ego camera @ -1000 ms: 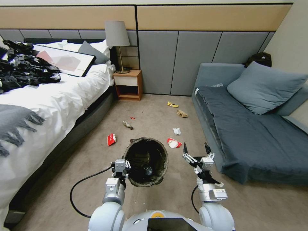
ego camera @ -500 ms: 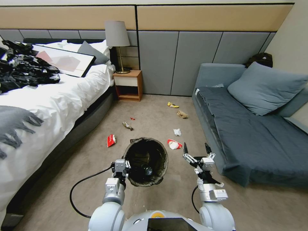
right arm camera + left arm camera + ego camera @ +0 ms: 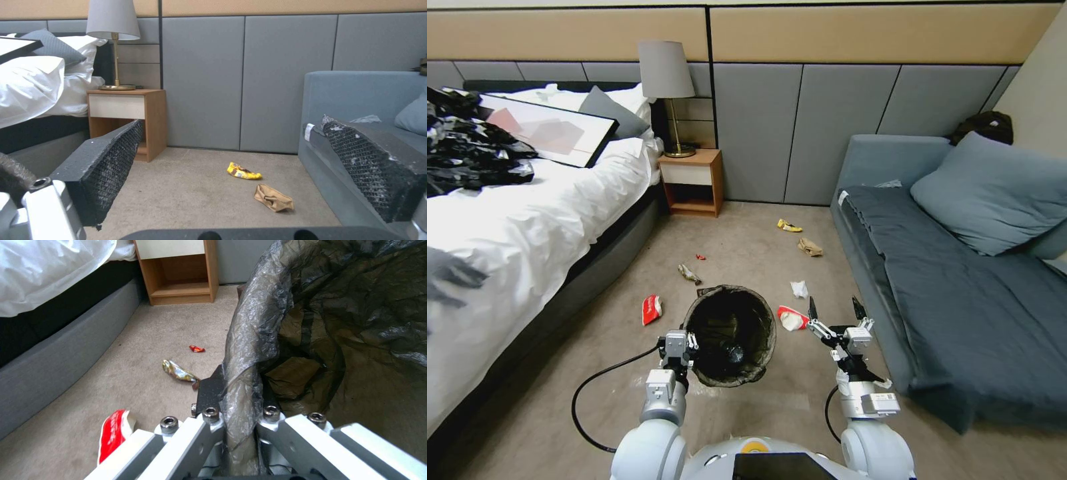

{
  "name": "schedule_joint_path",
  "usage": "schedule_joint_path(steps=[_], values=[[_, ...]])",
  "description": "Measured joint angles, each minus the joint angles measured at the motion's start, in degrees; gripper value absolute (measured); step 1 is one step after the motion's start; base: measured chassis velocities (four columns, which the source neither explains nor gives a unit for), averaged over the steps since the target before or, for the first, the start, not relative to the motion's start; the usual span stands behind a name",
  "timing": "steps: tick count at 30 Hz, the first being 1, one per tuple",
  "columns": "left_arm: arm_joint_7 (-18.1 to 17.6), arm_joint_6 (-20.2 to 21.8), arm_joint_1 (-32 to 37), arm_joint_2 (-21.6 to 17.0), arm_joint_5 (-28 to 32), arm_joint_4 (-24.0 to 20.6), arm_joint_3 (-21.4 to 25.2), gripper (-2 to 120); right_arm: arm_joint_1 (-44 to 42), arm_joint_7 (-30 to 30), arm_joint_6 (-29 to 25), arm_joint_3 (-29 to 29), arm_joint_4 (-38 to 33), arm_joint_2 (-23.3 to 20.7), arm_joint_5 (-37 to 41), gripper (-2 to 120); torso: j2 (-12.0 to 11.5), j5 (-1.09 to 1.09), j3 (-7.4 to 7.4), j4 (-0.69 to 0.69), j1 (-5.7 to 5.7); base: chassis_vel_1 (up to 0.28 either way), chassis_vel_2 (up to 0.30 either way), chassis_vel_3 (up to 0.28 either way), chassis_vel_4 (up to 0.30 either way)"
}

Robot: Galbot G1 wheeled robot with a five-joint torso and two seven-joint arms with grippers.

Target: Pick up the trash bin, then pick up the garbage from the floor and place it into the trash bin.

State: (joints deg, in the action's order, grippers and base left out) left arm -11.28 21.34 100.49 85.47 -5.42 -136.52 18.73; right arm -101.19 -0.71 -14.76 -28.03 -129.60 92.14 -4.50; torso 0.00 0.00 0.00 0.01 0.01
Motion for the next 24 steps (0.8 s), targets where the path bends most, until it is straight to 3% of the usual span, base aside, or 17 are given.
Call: schedule_joint_path(steps=[13,24], values=[[0.0,-0.11,-0.13,-0.12,-0.03,0.25,-0.08,1,0.17,-0.6,-1.49,0.19,0.57,0.0,0.1,100,0.0,-0.01,0.0,0.0,0.01,-0.16,0.164,0.152,-0.166],[0.04,-0.12,-0.2,-0.25,-0.03,0.34,-0.26,1,0.37,-1.99,-3.01,0.43,1.03,0.0,-0.77,100,0.0,0.0,-0.01,-0.01,-0.01,-0.016,0.021,0.018,-0.022]])
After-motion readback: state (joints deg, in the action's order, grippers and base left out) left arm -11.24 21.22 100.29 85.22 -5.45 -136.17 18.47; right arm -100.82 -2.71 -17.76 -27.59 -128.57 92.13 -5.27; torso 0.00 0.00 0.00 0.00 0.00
